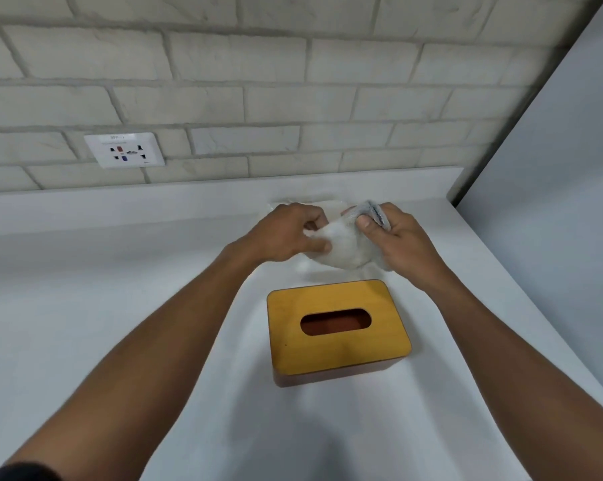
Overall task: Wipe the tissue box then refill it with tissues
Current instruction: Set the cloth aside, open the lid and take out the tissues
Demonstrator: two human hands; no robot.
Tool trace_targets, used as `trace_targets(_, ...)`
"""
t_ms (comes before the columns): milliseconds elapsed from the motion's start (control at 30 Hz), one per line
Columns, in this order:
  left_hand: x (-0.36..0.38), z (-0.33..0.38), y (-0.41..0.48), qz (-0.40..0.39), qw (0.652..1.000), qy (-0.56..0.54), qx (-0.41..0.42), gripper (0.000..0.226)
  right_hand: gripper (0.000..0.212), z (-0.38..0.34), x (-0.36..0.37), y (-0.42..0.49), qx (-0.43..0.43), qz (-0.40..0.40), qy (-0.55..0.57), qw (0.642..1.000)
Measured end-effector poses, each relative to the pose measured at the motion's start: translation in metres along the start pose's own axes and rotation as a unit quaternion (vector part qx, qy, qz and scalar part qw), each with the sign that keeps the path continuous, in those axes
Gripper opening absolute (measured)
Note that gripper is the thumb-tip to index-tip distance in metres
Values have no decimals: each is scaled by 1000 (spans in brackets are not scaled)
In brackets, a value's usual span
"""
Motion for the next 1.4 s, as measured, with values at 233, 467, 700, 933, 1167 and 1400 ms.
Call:
trace_targets(233,-24,-21,-34,171,966,-190,26,17,18,-5,-3,1,-23,5,41,999)
trace_targets(467,-37,-50,-100,203,928,-312,5,15,16,-36,51,15,-34,-63,139,988)
trace_targets(700,-61,-93,-181,300,944,-87,-112,35,11,-74,139,21,-59,-114,9,992)
trace_targets(933,-63,-137,-231,54,935,162,-311,61,45,-96,249,-54,-158,-325,-207,909)
trace_targets(1167,-37,-122,-201,25,953,160,-255,46,16,-67,211,-30,-76,-268,-108,954)
trace_targets(1400,-14,-73,-114,-2,961,224,-160,30,13,-51,120,-1,-25,-195,-135,971)
Point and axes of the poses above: each hand's wrist, its own y-axis towards the middle knuckle, its own x-axis out of the palm, z = x × y, the point moved 3 cm from there along y, towards the middle knuckle, and after that the axes turned 9 degrees about -z, right-handed, at the moved point
